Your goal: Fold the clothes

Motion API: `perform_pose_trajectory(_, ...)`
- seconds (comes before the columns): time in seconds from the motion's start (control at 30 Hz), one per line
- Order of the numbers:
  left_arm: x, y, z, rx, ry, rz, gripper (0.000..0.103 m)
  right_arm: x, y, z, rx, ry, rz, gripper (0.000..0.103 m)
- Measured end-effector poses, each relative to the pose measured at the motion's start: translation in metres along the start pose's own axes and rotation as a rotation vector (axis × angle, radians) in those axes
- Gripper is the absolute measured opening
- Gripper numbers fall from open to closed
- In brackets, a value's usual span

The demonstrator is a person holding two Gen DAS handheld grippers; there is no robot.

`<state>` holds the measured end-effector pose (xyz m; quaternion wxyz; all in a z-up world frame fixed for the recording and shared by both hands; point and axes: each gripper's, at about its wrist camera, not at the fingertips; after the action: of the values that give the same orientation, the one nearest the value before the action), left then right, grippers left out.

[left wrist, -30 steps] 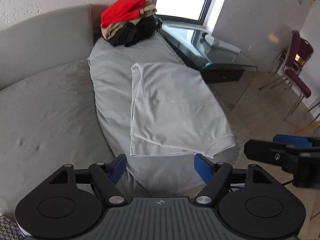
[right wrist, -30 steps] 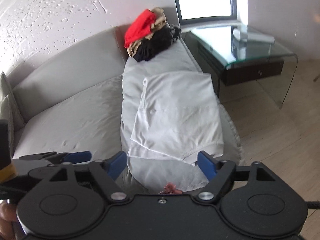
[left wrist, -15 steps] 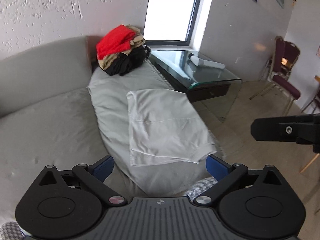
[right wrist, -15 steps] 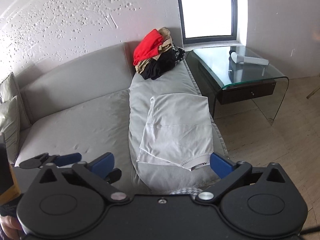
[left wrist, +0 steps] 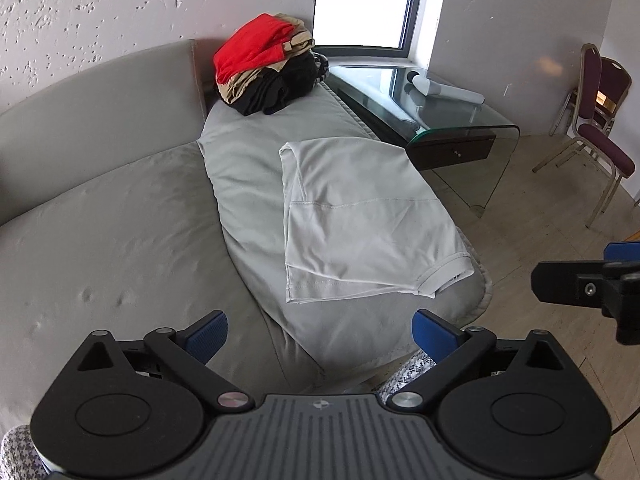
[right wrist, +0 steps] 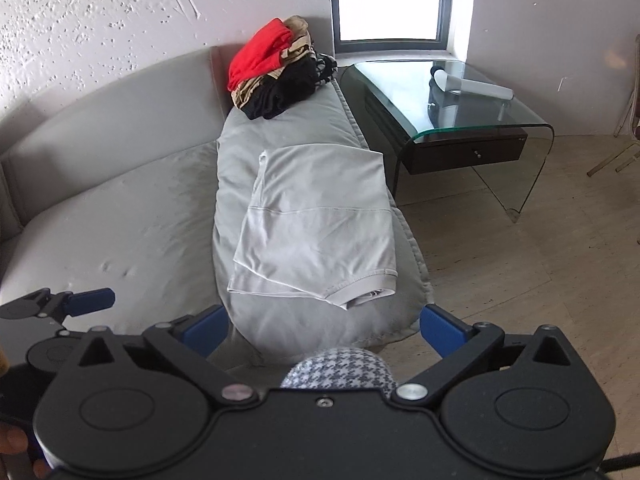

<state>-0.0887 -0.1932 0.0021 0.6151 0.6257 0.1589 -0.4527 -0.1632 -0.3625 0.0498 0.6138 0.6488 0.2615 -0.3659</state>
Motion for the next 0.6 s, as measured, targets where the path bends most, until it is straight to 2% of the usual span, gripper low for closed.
perform_pose_trajectory(0.6,0.006,-0.002,0.008,-0.001,-0.024,0.001,0.102,0.013,-0.001,0.004,-0.007,0.014,-0.034,0.103)
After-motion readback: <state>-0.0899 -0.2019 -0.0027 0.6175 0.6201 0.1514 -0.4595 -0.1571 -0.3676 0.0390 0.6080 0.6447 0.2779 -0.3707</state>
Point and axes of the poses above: each gripper's, at about its wrist camera, not at the fingertips, and x roughly the way its jaws point, z to its right, y to its top, and after that the axes turned 10 degrees about -x, right-handed
